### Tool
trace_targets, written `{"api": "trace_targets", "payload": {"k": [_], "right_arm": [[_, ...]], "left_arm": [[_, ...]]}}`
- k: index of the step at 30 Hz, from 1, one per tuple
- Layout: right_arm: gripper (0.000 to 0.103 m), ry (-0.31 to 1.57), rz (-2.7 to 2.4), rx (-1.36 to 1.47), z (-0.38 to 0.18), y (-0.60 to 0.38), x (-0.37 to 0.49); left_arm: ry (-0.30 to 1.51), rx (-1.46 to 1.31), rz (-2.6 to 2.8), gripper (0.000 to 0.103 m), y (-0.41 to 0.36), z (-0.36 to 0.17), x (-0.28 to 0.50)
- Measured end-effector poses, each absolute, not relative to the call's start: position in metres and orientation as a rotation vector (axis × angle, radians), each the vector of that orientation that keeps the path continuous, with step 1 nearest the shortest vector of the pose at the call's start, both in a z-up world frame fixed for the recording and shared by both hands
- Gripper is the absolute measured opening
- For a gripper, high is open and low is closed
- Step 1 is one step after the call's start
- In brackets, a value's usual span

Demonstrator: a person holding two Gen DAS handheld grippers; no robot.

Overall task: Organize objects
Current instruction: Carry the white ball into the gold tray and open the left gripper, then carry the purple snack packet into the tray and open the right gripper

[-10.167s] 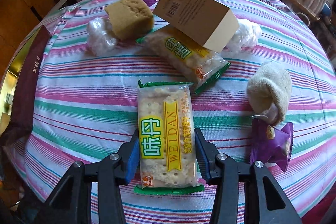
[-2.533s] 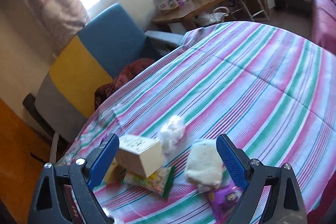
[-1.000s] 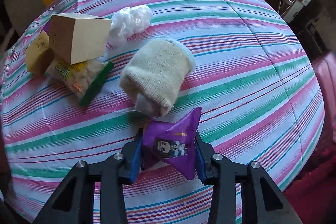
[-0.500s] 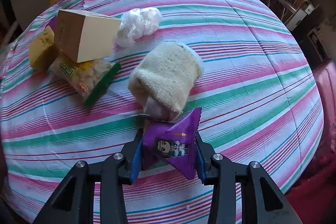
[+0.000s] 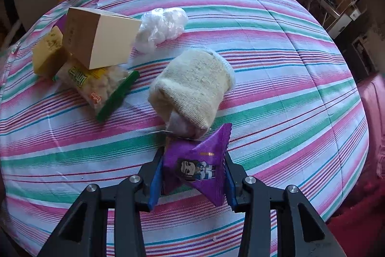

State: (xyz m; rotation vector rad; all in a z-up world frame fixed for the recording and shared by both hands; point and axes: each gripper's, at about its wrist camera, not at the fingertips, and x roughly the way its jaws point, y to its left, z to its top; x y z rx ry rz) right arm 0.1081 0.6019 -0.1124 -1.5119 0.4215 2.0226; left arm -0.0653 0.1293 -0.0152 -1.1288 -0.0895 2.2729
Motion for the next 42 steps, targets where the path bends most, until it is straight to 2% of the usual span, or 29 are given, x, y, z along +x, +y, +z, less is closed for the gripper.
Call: {"api": "trace_targets", "payload": {"k": [7,13,16,19,22,26,34,42], "right_arm": [[0.043,0.396,2.025,-1.516,-0.111,0.585,0.096],[0.043,0.395,2.026,-1.515,-0.109,0.585,0.097],[0.043,0.388,2.029,-1.515,-0.111,0.582,0.092],[0.043,0.382,2.032,-1.515,-0.111,0.576,0.089],[0.043,0.378,2.034,-1.515,-0.113,0.577,0.088],[0.043,0.366,2.038,-1.516,-0.112,0.574,0.090],[0.041,0.333,2.064,-1.526,-0.108,0.565,0.086],[0.040,0.341,2.191,-1.622,-0.101,0.522,0.077]], "left_arm": [[-0.120,-1.254,2.397,0.029,0.092,-0.028,-0.168],[-0.052,-1.347,2.447,0.029,0.092,-0.061,-0.225],[0.002,-1.422,2.471,0.033,0.092,-0.079,-0.244],[0.005,-1.459,2.496,0.043,0.086,-0.086,-0.250],[-0.037,-1.451,2.502,0.045,0.079,-0.081,-0.242],[0.012,-1.358,2.551,0.045,0.077,-0.059,-0.218],[0.003,-1.168,2.550,0.045,0.077,-0.016,-0.132],[0.029,-1.103,2.543,0.045,0.074,-0.004,-0.071]]}}
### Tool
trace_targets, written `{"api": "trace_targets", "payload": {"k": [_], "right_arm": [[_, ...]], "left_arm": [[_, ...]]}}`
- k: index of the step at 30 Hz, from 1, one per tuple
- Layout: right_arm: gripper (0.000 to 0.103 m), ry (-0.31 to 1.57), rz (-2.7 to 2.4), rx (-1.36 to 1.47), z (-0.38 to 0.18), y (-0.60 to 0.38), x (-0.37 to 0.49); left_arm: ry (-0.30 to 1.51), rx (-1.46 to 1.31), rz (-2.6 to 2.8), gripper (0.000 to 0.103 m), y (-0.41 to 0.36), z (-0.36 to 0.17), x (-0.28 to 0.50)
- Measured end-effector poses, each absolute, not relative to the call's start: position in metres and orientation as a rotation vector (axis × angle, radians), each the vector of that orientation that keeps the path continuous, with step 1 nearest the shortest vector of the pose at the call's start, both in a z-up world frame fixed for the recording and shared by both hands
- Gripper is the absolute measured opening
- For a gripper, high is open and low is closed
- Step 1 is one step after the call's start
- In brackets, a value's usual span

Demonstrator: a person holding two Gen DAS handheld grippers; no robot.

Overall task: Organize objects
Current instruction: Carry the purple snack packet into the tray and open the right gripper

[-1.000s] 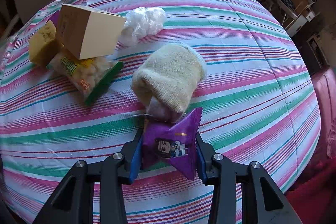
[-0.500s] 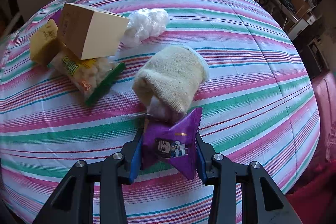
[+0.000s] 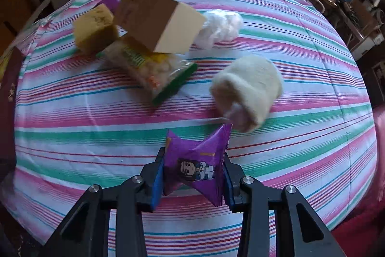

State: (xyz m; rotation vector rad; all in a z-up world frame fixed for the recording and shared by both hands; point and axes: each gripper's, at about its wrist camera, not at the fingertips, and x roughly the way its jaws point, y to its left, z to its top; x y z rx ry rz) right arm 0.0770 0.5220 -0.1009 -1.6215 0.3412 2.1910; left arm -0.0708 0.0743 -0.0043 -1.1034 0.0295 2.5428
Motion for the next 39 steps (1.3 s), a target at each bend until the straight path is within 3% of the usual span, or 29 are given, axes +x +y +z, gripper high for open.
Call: {"api": "trace_targets", "payload": {"k": [23,39], "right_arm": [[0.041,0.229,2.900,-1.573,-0.034,0.308,-0.020],[0.044,0.164,2.955,-1.907,-0.088,0.150,-0.096]], "left_arm": [[-0.008,-1.123,2.593,0.045,0.037,-0.016,-0.040],[-0.256,-1.264,2.757,0.045,-0.063,-0.035,-0.049]]}}
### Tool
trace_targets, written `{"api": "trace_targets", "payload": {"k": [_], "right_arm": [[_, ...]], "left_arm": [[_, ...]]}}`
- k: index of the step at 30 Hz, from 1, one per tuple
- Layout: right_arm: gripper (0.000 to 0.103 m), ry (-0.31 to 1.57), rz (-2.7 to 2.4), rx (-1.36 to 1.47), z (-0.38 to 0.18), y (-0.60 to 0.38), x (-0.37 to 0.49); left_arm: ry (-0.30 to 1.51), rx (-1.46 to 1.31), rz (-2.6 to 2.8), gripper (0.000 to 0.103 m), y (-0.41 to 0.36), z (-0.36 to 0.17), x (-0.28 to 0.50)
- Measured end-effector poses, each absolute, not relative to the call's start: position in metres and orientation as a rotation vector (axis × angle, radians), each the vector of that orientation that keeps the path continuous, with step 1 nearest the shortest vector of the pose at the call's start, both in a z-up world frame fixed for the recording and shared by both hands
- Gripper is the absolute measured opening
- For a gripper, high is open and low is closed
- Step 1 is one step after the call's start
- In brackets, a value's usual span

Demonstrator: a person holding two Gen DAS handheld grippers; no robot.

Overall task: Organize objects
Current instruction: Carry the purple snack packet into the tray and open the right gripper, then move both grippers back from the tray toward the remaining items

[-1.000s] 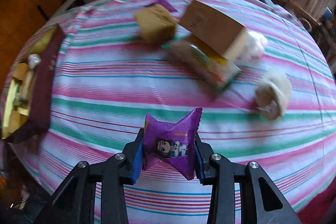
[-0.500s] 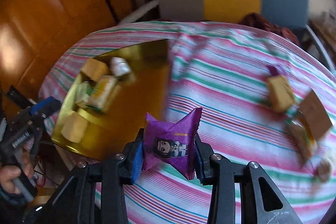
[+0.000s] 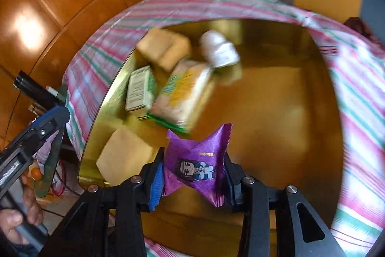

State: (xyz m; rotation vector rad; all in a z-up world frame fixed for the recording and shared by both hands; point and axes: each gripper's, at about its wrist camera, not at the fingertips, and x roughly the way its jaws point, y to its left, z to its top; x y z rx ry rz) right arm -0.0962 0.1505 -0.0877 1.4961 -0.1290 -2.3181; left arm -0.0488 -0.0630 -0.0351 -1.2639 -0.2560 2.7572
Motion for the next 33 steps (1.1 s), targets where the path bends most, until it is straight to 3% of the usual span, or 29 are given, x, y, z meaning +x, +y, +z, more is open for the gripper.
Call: {"api": "trace_targets", "payload": {"k": [4,6,17,24,33], "right_arm": [[0.049,-0.193,-2.270,1.493,-0.104,0.131,-0.103],[0.057,-0.185,-2.262,1.493,-0.107,0.128,-0.101],[0.076,-0.226,-2.325,1.430,-0.086,0.155,-0.081],[0.081,-0.218,-2.440,1.352,-0.061,0.187,-0.067],[0.086,-0.347,-2.620,1.326,-0.040,0.287,-0.038]], "left_arm": [[-0.258,-1.281,2.744,0.045,-0.064,-0.041,-0.047],[-0.251,-1.281,2.737,0.045,-0.061,-0.042,-0.047],[-0.248,-1.252,2.687,0.045,-0.047,-0.038,-0.043],[-0.223,-1.268,2.625,0.045,-0.027,-0.035,-0.045],[-0.091,-1.208,2.536,0.045,0.030,-0.017,-0.049]]}}
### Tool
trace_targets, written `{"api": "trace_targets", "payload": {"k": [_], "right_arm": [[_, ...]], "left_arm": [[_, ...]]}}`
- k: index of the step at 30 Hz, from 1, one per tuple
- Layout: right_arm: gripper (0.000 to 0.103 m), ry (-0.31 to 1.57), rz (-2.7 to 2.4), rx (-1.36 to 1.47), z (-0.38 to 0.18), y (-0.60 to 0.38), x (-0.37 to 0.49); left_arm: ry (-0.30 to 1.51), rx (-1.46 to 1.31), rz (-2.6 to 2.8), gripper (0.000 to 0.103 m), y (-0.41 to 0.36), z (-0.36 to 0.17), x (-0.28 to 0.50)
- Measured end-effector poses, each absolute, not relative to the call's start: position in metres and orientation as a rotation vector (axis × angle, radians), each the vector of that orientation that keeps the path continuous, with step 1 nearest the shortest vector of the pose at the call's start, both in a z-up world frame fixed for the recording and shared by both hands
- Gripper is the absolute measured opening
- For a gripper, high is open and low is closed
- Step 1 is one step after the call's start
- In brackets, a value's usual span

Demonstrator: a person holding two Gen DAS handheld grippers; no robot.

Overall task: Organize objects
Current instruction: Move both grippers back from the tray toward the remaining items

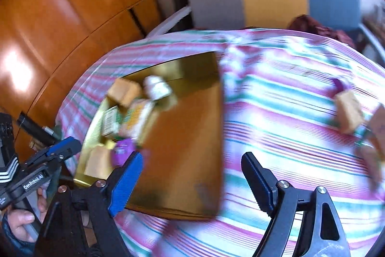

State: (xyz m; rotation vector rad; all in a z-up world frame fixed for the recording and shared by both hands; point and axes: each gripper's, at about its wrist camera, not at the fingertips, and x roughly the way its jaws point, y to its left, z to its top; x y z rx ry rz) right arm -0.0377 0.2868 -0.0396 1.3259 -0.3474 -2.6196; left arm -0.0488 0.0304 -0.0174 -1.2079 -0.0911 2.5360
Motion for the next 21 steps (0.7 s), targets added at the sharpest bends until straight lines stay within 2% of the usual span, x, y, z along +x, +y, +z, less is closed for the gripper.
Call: {"api": "trace_targets", "payload": {"k": [10,16,21], "right_arm": [[0.090,-0.495,-2.923,1.361,-0.020,0.442,0.001],[0.091,-0.786,-3.150,1.336,-0.024,0.539,0.029],[0.091,-1.121,-3.179,1.253,-0.046,0.581,0.054]], "left_arm": [[0.042,-1.128,2.340,0.045,0.132,0.006,-0.054],[0.090,-1.127,2.202,0.045,0.210,0.011,-0.061],[0.117,-1.176,2.102,0.045,0.275,0.000,-0.080]]}}
